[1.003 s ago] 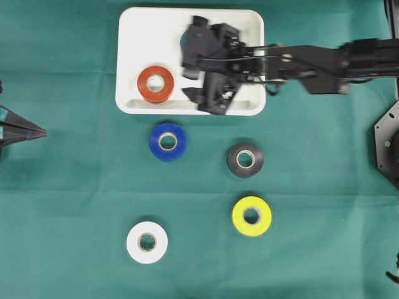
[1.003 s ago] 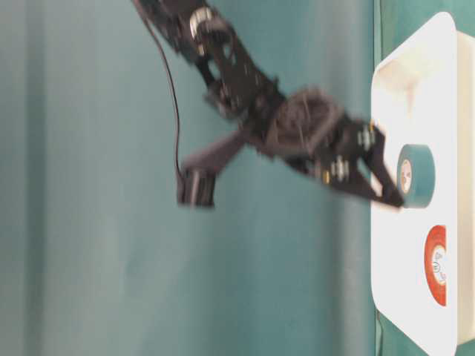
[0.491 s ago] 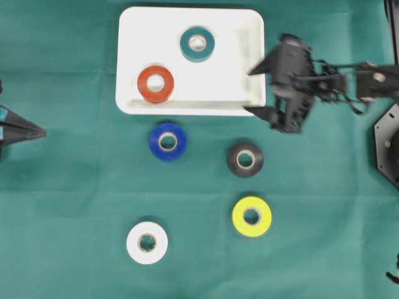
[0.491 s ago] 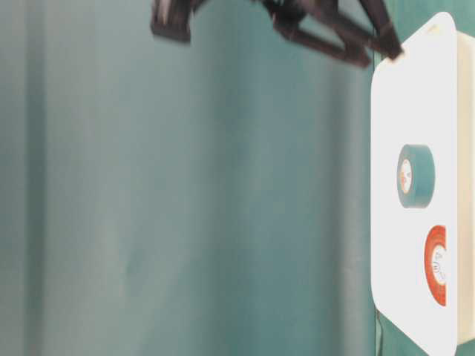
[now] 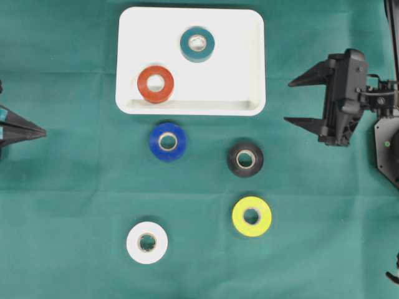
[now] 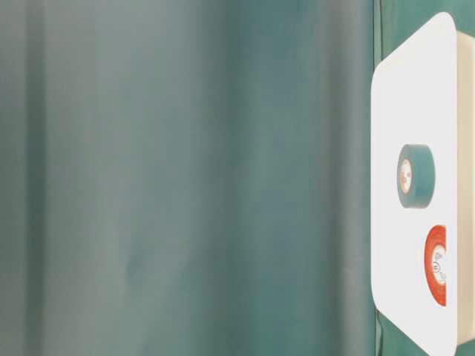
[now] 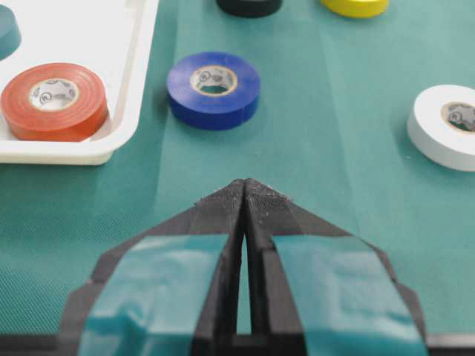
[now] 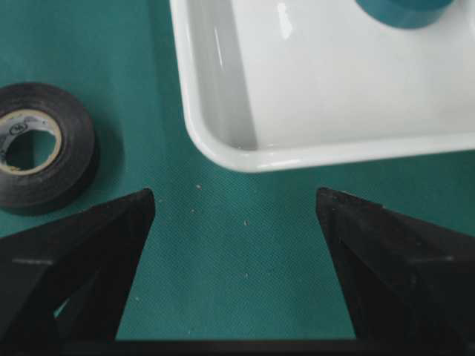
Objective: Put the tape into the white case with the right arm.
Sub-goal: 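Release the red-orange roll and retract the right gripper right, then lower the right gripper onto the black tape roll and grip its core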
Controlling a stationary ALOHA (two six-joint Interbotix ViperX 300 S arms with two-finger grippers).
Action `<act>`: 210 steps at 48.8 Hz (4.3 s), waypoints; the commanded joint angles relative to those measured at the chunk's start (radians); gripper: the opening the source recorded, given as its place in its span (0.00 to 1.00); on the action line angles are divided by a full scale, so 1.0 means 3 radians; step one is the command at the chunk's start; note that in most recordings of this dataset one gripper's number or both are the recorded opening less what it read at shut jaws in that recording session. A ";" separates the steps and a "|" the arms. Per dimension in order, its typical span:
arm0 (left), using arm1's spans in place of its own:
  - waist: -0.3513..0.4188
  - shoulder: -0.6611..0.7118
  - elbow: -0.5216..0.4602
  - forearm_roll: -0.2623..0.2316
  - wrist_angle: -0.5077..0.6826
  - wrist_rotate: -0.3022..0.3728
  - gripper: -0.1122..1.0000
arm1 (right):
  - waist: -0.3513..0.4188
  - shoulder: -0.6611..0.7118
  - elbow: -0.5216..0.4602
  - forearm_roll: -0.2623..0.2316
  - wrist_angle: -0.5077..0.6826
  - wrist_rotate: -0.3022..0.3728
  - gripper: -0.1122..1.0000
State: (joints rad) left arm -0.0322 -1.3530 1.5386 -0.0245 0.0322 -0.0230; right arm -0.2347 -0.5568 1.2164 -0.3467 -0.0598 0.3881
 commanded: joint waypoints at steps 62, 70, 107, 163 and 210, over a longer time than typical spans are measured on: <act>0.0010 0.0031 -0.0041 -0.0005 -0.0036 0.0000 0.10 | 0.0946 -0.0066 0.0112 0.0010 0.0061 0.0092 0.65; 0.0010 0.0031 -0.0041 -0.0005 -0.0036 0.0000 0.10 | 0.0946 0.0072 0.0041 0.0010 0.0041 0.0092 0.65; 0.0010 0.0036 -0.0041 -0.0005 -0.0036 -0.0005 0.10 | 0.0839 0.1411 -0.0956 -0.0005 0.0056 0.0066 0.64; 0.0010 0.0041 -0.0036 -0.0005 -0.0041 -0.0036 0.10 | 0.0833 0.1846 -0.1365 0.0000 0.0757 0.0102 0.64; 0.0010 0.0041 -0.0036 -0.0005 -0.0051 -0.0031 0.10 | 0.0839 0.1877 -0.1421 -0.0005 0.0752 0.0072 0.11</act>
State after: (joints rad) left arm -0.0322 -1.3530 1.5401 -0.0245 0.0276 -0.0322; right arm 0.0184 0.0353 0.8099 -0.3467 0.1703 0.4080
